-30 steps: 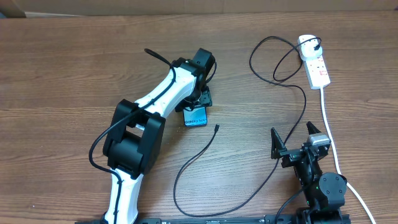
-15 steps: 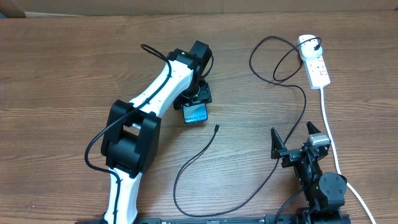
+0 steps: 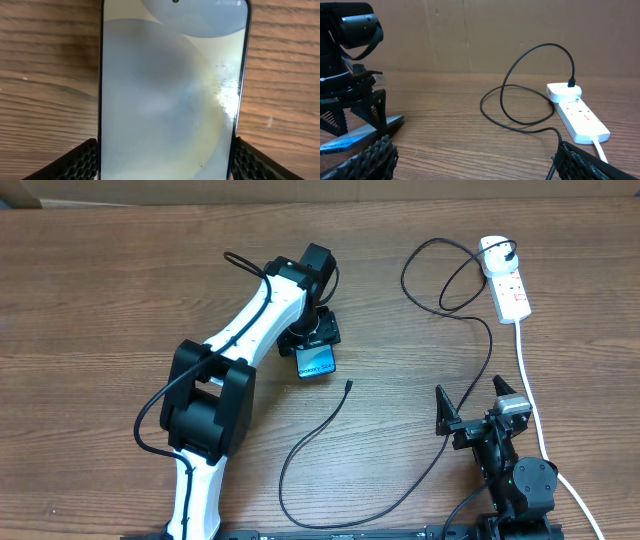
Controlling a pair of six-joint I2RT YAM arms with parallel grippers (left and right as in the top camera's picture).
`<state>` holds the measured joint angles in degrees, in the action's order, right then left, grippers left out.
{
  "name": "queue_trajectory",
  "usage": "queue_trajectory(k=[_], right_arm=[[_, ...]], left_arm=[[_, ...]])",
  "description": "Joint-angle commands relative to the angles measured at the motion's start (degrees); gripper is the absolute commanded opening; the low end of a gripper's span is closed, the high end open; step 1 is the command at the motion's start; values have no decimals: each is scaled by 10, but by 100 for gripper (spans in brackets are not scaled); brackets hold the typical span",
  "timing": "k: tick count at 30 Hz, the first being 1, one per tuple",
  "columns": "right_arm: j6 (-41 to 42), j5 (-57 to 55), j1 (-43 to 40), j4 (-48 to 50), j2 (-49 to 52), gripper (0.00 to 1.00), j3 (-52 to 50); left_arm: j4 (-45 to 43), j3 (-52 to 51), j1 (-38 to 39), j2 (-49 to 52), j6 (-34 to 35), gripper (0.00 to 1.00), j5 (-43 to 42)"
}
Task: Plug charger to phone and switch on socket
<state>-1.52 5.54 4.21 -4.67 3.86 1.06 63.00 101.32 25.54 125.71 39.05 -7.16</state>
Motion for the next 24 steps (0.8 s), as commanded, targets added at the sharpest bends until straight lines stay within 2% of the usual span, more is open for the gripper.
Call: queue_trajectory(k=[1,12,24], right_arm=[[2,-3,2,3,-4,100,-6],[2,-3,2,3,-4,100,-6],[2,-3,2,3,-4,100,-6]], left_arm=[[0,20,-13,0,2,73,-50],[-2,20,-58,0,0,74,-171],[-24,20,-114,0,-14,74,-379]])
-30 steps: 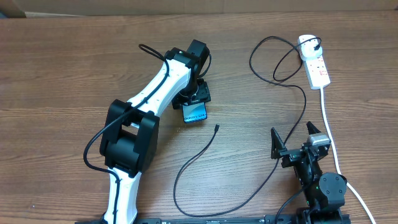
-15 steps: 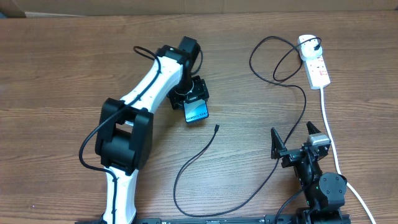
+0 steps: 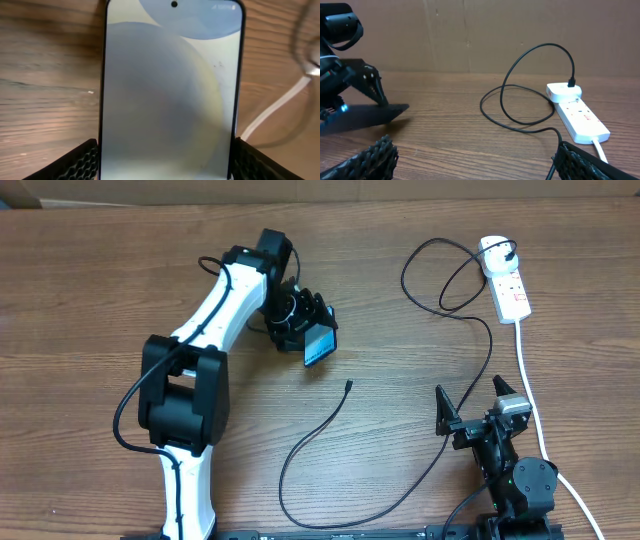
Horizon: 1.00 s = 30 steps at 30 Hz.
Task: Plug charger to phone and switch on socket
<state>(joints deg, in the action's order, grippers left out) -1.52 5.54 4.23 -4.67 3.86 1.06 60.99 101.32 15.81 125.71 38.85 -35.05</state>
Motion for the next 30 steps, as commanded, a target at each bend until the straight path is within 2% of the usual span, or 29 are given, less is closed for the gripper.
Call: queue_trajectory(k=[1,13,20,30], right_arm=[[2,-3,2,3,-4,100,-6],[2,-3,2,3,-4,100,-6],[2,-3,2,3,-4,100,-6],[2,-3,2,3,-4,100,-6]], left_arm=[[-7,20,-23,0,-12,74,-120],[-13,20,-65,0,-12,75,-212],[-14,20,-70,0,-10,75,-220],[-17,20,-98,0,37,73,-218]])
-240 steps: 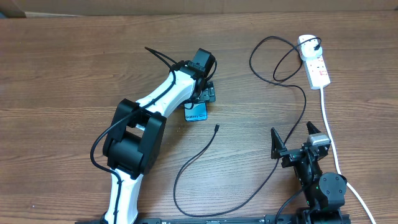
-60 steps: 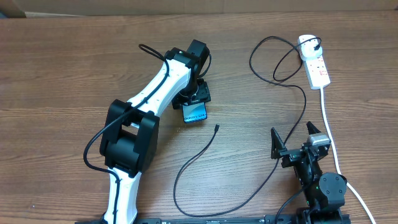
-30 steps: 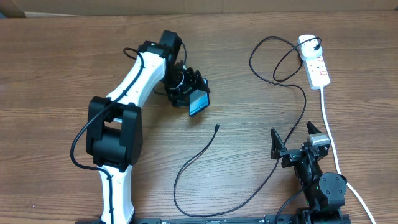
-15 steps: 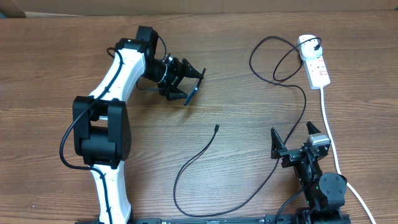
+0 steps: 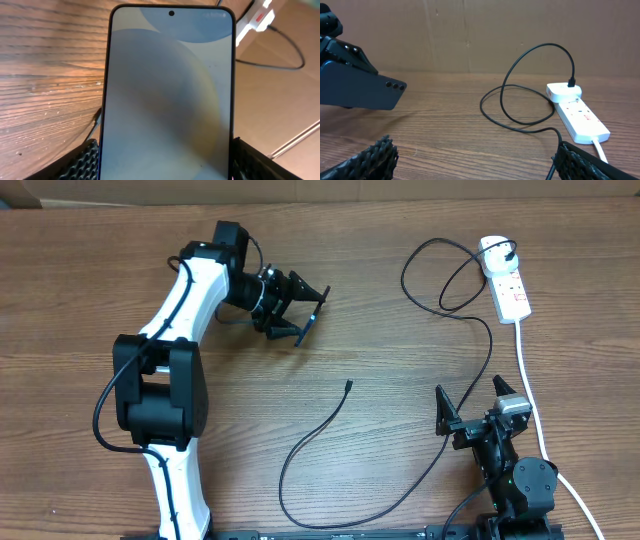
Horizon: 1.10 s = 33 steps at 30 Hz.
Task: Plug charger to phone and switch on socket
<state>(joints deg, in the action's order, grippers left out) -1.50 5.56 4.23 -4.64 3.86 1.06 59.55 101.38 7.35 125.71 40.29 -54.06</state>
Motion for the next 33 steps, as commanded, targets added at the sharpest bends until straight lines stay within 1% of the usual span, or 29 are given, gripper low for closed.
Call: queue_trajectory(k=[1,11,14,33], right_arm=[[2,-3,2,2,-4,100,-6],[2,-3,2,2,-4,100,-6],[2,-3,2,2,-4,100,-6],[2,-3,2,2,-4,100,-6]], left_arm=[[-3,20,-15,0,29,73,-26],[-3,20,-29,0,123,75,68],[-10,20,-29,0,146,75,78],[-24,20,-30,0,165,75,80]])
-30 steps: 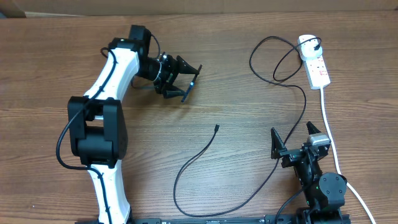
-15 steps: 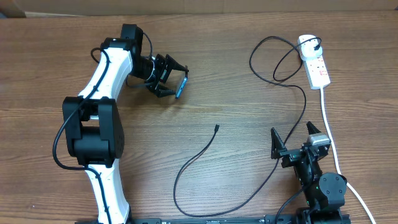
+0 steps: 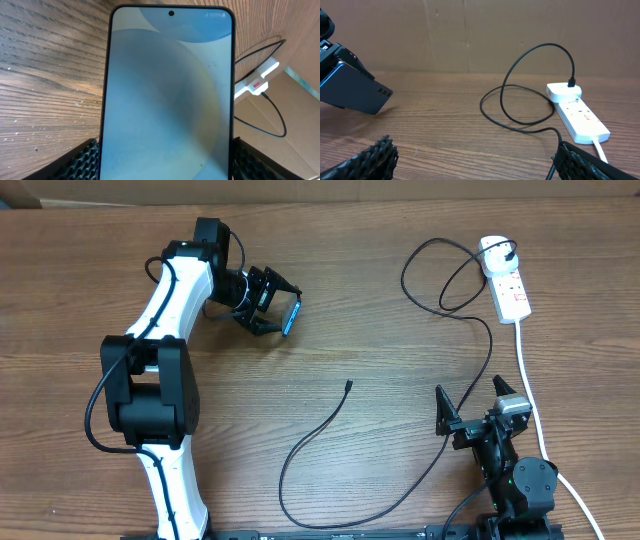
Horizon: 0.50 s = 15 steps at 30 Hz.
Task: Plug charger to phone and switch on socket
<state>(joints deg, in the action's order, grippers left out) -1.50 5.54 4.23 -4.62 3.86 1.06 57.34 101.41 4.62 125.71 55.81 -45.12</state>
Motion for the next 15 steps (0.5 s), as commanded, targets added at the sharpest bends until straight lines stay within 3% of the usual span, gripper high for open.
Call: queue_trajectory(k=[1,15], right_arm=[[2,-3,2,2,-4,100,-6],[2,-3,2,2,-4,100,-6]], left_arm=[[-2,19,-2,0,10,75,-10],[-2,19,-2,0,-12,75,-10]])
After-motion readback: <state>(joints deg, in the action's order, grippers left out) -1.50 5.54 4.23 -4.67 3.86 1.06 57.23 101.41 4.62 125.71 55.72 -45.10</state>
